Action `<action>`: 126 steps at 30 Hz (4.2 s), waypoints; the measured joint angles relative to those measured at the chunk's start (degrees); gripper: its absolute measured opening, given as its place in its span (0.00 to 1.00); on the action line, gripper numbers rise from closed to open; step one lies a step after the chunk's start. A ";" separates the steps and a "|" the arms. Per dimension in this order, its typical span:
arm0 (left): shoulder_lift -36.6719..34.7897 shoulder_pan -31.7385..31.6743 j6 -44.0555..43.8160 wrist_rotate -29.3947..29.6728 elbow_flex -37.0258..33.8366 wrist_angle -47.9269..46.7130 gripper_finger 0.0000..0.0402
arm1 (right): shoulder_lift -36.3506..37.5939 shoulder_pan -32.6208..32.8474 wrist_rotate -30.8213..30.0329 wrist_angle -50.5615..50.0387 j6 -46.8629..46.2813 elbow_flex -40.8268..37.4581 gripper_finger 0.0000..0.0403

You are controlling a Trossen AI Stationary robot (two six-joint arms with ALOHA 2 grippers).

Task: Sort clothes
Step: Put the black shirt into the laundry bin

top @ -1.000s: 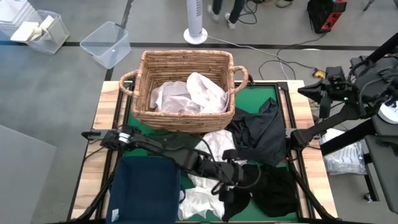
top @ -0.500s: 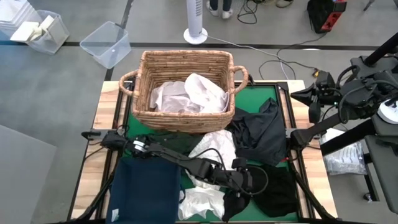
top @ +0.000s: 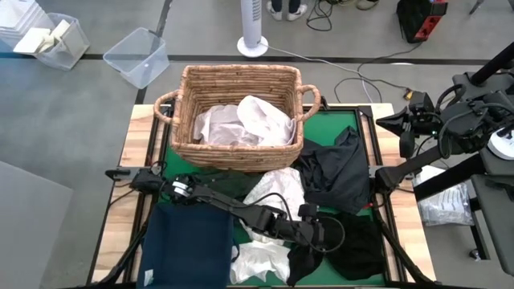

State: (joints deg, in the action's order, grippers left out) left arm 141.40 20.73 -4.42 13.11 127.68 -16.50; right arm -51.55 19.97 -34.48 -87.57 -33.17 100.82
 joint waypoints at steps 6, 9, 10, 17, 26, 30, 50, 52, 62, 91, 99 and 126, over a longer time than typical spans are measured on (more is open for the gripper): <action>0.00 -0.33 -0.03 1.75 -3.25 1.75 0.57 | 0.00 0.00 -0.02 0.02 0.01 0.00 0.03; 0.00 -0.41 -0.07 1.97 -4.59 3.50 0.56 | 0.00 0.01 -0.04 0.02 -0.24 0.00 0.03; 0.00 -0.47 -0.10 2.00 -5.26 4.71 0.55 | 0.00 0.00 -0.04 0.02 -0.26 0.00 0.03; 0.00 -0.68 -0.48 2.70 -8.75 8.21 0.55 | -0.23 0.00 -0.10 0.04 -0.26 0.00 0.03; -0.02 -0.92 -2.81 2.85 -12.73 10.61 0.55 | -1.04 0.00 -0.13 0.04 -0.28 0.00 0.03; -0.02 -0.92 -3.54 2.84 -12.53 10.49 0.49 | -1.46 0.00 -0.13 0.04 -0.28 0.00 0.03; -0.02 -0.98 -8.55 2.42 -11.40 6.59 0.02 | -1.92 0.02 -0.66 0.04 -0.28 0.00 0.03; -0.02 -0.98 -8.60 2.41 -11.14 6.46 0.02 | -1.92 0.00 -0.66 0.04 -0.28 0.00 0.03; -0.02 -0.96 -8.46 2.35 -6.54 4.38 0.01 | -1.86 0.02 -0.68 0.02 -0.28 0.00 0.03; -4.98 0.06 -4.13 0.38 7.14 -10.64 0.00 | -1.03 0.02 -1.73 0.00 0.83 -0.02 0.03; -8.75 0.93 -4.66 0.46 7.28 -12.45 0.00 | -1.01 0.02 -3.04 -0.02 0.85 -0.02 0.03; -23.17 6.34 -3.79 10.56 7.23 -10.50 0.00 | -1.07 0.01 -3.08 0.02 0.01 -0.02 0.03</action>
State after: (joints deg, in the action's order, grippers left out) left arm 118.24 27.07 -8.21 23.67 134.91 -27.00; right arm -52.62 19.98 -37.56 -87.55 -33.15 100.79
